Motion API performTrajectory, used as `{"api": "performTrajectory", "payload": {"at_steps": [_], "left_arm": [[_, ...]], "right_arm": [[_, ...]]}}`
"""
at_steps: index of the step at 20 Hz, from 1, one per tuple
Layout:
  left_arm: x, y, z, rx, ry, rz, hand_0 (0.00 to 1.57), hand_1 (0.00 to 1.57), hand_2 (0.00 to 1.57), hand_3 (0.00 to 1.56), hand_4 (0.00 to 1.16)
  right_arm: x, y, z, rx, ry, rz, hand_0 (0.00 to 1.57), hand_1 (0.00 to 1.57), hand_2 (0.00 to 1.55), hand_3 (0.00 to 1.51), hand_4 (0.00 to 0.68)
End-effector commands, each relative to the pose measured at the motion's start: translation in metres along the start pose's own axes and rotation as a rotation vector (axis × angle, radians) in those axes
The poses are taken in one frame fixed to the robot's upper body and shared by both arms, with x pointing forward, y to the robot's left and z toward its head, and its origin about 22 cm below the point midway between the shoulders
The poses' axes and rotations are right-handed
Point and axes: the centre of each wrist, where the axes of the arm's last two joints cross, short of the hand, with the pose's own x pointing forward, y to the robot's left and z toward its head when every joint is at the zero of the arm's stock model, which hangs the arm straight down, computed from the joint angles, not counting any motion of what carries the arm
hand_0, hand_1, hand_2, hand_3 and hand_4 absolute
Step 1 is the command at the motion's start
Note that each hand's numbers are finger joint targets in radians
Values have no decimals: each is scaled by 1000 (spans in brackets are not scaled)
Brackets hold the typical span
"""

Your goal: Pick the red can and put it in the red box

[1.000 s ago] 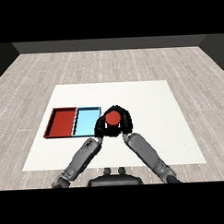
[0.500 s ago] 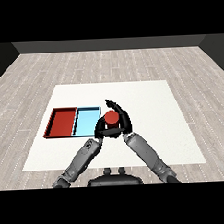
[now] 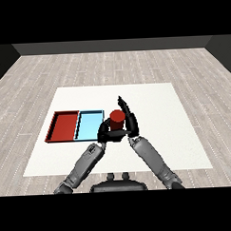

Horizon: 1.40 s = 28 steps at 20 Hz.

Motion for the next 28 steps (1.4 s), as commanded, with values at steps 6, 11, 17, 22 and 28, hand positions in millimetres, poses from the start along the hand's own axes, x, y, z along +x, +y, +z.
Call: {"api": "performTrajectory", "payload": {"at_steps": [6,11,17,22,28], "left_arm": [[-6,15,10,28,-33,-24,1571,1571,1571,1481,1140],[5,34,-6,43,-35,-70,1571,1571,1571,1468,1136],[26,54,-11,117,-49,-137,1571,1571,1571,1465,1146],[44,123,-43,193,-42,-216,1571,1571,1568,1462,1123],[38,180,-37,353,87,-442,1571,1571,1568,1476,1128]], "right_arm": [[20,-40,-1,-61,-27,-72,0,0,0,0,0],[22,-85,18,-110,-101,-55,0,0,0,0,0],[42,-118,50,-157,-87,-24,0,0,0,0,0],[19,-156,78,-242,-8,57,0,0,0,0,0],[9,-176,91,-266,-15,77,0,0,0,0,0]]}}
